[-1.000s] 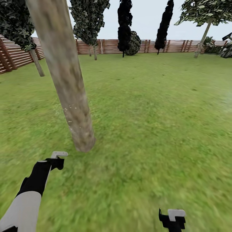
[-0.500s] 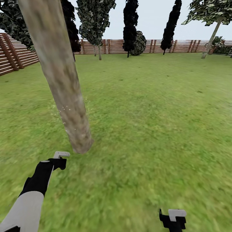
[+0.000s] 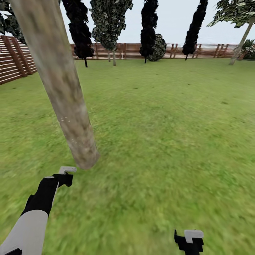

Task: In the garden, pick up the pesticide atomizer on the floor and spray pesticide onto both trees until each tree trunk is fully covered.

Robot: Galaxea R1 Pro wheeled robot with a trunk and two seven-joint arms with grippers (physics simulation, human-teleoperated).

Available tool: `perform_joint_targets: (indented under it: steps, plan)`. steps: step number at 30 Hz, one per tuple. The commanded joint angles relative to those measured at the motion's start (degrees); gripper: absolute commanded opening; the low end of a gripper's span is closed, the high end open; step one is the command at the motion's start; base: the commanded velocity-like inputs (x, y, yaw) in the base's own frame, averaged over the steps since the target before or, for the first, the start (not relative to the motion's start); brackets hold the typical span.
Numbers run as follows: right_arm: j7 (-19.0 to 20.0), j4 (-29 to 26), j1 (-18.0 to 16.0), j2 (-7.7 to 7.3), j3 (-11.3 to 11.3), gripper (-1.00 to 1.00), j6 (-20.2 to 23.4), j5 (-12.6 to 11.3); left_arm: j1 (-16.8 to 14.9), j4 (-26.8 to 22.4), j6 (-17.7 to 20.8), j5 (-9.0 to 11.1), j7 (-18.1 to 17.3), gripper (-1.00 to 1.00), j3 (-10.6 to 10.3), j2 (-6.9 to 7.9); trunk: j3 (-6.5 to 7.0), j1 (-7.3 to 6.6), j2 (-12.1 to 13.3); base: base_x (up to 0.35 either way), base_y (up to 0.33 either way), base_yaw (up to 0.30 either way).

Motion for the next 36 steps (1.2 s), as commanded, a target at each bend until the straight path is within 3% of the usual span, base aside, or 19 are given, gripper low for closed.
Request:
perform_joint_targets:
  steps: [1,9,23,36]
  plan:
    - [0.0,0.0,0.0,0.0,0.0,1.0,0.0,0.0,0.0,0.0,0.0,0.0,0.0,-1.0,0.0,-0.02,0.0,0.0,0.0,0.241,-0.18,0.269]
    - [0.0,0.0,0.0,0.0,0.0,1.0,0.0,0.0,0.0,0.1,0.0,0.1,0.0,-1.0,-0.1,-0.05,0.0,0.0,0.0,0.243,-0.178,0.273]
    - [0.0,0.0,0.0,-0.1,0.0,1.0,0.0,0.0,0.0,0.2,0.0,0.1,0.0,-1.0,-0.2,-0.05,0.0,0.0,0.0,0.238,-0.178,0.023]
    - [0.0,0.0,0.0,0.0,0.0,1.0,0.0,0.0,0.0,0.2,0.0,0.2,0.0,-1.0,-0.3,-0.13,0.0,0.0,0.0,0.117,-0.25,0.213]
